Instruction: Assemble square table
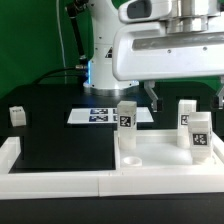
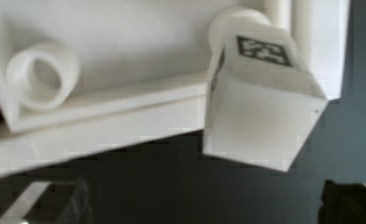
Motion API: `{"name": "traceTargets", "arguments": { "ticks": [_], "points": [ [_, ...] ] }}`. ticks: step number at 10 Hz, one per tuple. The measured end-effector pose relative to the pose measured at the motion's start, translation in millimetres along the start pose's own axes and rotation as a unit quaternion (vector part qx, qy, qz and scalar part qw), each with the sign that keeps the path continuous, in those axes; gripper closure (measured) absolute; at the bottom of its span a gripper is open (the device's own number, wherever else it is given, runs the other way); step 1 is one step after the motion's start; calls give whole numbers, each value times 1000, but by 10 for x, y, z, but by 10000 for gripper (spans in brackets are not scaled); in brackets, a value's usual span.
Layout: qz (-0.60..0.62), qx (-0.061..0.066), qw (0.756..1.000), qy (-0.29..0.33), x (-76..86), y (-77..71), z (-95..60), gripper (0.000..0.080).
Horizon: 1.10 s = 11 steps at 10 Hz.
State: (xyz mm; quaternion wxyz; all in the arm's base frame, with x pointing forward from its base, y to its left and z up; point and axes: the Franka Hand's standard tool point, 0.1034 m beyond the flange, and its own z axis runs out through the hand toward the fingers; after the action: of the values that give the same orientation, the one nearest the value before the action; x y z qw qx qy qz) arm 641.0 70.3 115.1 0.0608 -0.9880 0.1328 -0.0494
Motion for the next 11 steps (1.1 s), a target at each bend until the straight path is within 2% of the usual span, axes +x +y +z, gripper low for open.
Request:
{"name": "traceTargets", "arguments": {
  "ticks": [2, 4, 6, 9, 11],
  "points": [
    [13, 9, 1000, -9, -56, -148, 44, 150],
    [21, 4, 1000, -11, -108, -185, 185, 150],
    [26, -8, 999, -18, -178, -247, 323, 150],
    [43, -8, 999, -16, -162, -225, 313, 164],
    [122, -8, 992, -16, -165, -230, 316, 514]
  ]
}}
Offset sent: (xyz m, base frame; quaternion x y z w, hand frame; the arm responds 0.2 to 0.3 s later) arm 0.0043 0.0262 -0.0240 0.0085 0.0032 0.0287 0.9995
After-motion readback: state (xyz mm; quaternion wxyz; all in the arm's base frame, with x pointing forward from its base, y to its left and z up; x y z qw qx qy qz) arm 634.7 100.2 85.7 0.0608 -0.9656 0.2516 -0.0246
